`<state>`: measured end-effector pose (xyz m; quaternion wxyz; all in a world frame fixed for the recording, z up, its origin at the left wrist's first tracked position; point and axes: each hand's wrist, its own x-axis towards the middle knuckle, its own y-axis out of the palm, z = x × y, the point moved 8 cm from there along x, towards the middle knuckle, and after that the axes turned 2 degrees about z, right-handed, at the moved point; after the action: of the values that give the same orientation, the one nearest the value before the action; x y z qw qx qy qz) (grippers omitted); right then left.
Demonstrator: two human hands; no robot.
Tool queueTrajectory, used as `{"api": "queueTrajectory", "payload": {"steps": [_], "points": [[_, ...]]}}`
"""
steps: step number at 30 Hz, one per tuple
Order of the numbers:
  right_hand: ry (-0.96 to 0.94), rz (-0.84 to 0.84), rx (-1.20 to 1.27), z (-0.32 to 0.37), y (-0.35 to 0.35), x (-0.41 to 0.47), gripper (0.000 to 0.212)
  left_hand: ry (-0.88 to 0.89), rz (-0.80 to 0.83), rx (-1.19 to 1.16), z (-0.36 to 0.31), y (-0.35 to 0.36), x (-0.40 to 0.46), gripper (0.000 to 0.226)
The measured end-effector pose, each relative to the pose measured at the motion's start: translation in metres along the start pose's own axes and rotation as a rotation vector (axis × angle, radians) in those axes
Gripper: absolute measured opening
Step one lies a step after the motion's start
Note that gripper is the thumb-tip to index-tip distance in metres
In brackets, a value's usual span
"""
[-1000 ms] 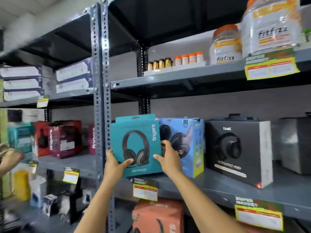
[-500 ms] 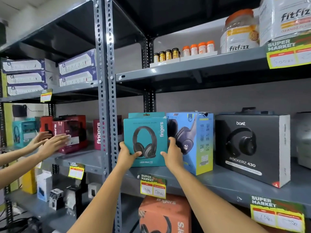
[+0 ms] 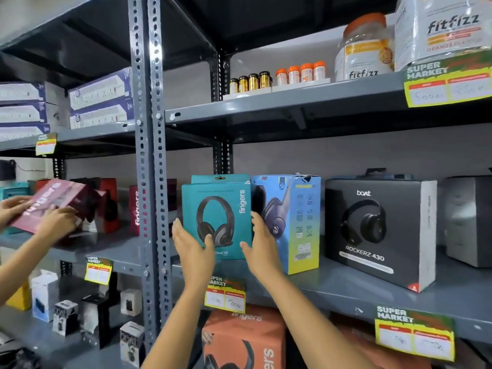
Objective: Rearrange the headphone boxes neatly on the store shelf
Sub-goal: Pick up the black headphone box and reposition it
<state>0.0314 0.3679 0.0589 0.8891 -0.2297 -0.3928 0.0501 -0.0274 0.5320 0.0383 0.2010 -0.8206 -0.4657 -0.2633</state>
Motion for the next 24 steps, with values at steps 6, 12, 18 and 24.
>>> {"api": "queueTrajectory", "payload": {"steps": [6,12,18,24], "points": [[-0.211,-0.564,0.099,0.032,-0.106,-0.047,0.057,0.513,0.090,-0.287,-0.125,0.042,-0.075,0.051],[0.067,-0.783,-0.005,-0.044,-0.191,-0.074,0.063,0.183,0.705,-0.485,-0.156,0.172,-0.119,0.054],[0.365,-0.727,-0.004,-0.107,-0.204,-0.089,0.069,-0.452,0.626,-0.529,-0.105,0.237,-0.107,0.056],[0.427,-0.686,-0.043,-0.121,-0.209,-0.083,0.044,-0.552,0.600,-0.521,-0.078,0.251,-0.090,0.049]]}}
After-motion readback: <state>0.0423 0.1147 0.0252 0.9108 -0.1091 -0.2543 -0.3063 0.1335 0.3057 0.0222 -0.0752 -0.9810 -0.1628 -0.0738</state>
